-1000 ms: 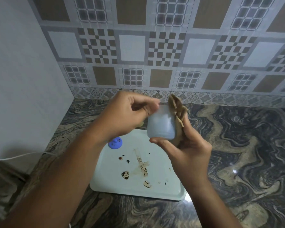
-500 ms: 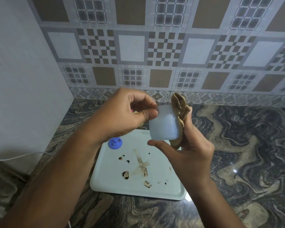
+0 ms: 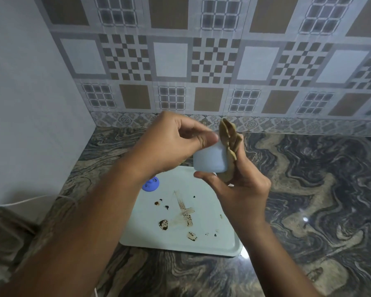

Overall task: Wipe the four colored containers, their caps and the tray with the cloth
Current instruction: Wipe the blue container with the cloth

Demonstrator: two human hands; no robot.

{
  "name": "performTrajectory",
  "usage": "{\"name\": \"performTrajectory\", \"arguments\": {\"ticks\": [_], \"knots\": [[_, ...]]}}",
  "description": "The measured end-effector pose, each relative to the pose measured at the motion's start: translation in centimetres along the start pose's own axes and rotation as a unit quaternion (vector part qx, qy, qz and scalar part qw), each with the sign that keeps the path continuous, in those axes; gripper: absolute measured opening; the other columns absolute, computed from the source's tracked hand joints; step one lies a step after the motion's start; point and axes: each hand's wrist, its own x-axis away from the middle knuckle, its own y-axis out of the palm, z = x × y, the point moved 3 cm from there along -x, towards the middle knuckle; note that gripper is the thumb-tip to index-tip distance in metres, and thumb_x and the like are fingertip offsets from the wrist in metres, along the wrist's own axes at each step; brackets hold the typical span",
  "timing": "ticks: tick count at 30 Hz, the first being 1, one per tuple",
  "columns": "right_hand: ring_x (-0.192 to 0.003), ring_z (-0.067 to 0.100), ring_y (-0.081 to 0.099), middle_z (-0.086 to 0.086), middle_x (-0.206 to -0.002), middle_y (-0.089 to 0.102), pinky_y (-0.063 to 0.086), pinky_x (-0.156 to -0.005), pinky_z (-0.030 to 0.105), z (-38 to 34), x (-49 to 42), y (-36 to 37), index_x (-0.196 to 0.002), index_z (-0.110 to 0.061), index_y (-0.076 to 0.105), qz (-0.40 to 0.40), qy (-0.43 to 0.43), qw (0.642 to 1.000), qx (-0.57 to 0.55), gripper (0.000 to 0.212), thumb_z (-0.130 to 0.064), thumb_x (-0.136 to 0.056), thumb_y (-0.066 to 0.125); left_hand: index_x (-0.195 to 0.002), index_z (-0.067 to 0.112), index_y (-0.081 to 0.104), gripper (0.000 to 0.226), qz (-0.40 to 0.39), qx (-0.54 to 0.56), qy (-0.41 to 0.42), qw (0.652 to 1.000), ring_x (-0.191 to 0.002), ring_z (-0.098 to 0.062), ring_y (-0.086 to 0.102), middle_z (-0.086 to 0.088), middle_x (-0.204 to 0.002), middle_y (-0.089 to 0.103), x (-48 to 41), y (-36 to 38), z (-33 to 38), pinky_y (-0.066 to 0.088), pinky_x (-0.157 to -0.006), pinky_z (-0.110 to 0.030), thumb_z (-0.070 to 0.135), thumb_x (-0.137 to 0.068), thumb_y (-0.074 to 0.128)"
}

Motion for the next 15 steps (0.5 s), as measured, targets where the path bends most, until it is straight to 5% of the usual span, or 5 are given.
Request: {"name": "performTrajectory", "arguments": {"ticks": [3,6,8,11,15], "knots": [[-0.072,0.02,0.064,0.023,-0.087,0.073,0.059,-0.06,0.038,-0.2,-0.3,-0.1,-0.143,-0.006,0.059,0.045,0.118,0.981,-0.147,0.086,-0.027,-0.068,0.095,-0.107,0.024,0.076,0.034,-0.006,0.064,-0.02,0.998,-0.098,-0.01,0.073,0.007,-0.105,0.077,-0.2,-0.4,-0.7,0.061,-0.081,-0.037,0.042,-0.08,0.067],[-0.064,0.018,0.062,0.014,-0.086,0.077,0.057,-0.056,0.029,-0.1,-0.2,0.1,-0.139,-0.005,0.062,0.021,0.156,0.966,-0.205,0.081,-0.024,-0.065,0.09,-0.096,0.015,0.076,0.024,-0.015,0.122,-0.045,0.991,-0.091,-0.015,0.073,-0.001,-0.094,0.077,-0.3,-0.7,-1.2,0.061,-0.073,-0.032,0.029,-0.078,0.069],[-0.062,0.024,0.063,0.023,-0.084,0.072,0.058,-0.056,0.039,0.0,-0.1,0.2,-0.143,-0.007,0.059,0.011,0.132,0.976,-0.174,0.088,-0.036,-0.067,0.093,-0.088,0.013,0.074,0.017,-0.014,0.13,-0.049,0.99,-0.085,-0.014,0.073,0.0,-0.085,0.076,-0.4,-0.8,-1.0,0.061,-0.068,-0.03,0.024,-0.076,0.071],[-0.075,0.03,0.072,0.013,-0.088,0.073,0.06,-0.065,0.047,0.5,0.2,0.4,-0.15,-0.003,0.049,-0.008,0.049,0.998,-0.044,0.103,-0.049,-0.068,0.093,-0.082,0.022,0.075,0.004,-0.002,0.043,-0.022,0.999,-0.079,-0.014,0.074,0.005,-0.078,0.075,-0.2,-0.9,-0.4,0.062,-0.067,-0.035,0.019,-0.084,0.074],[-0.069,0.014,0.062,0.012,-0.092,0.073,0.059,-0.066,0.027,0.0,0.3,-0.1,-0.146,0.01,0.046,0.02,-0.039,0.998,0.054,0.103,-0.051,-0.073,0.086,-0.084,0.029,0.076,0.005,0.015,-0.08,0.033,0.996,-0.069,-0.004,0.07,0.013,-0.075,0.074,0.5,-0.6,0.9,0.061,-0.069,-0.031,0.024,-0.085,0.078]]}}
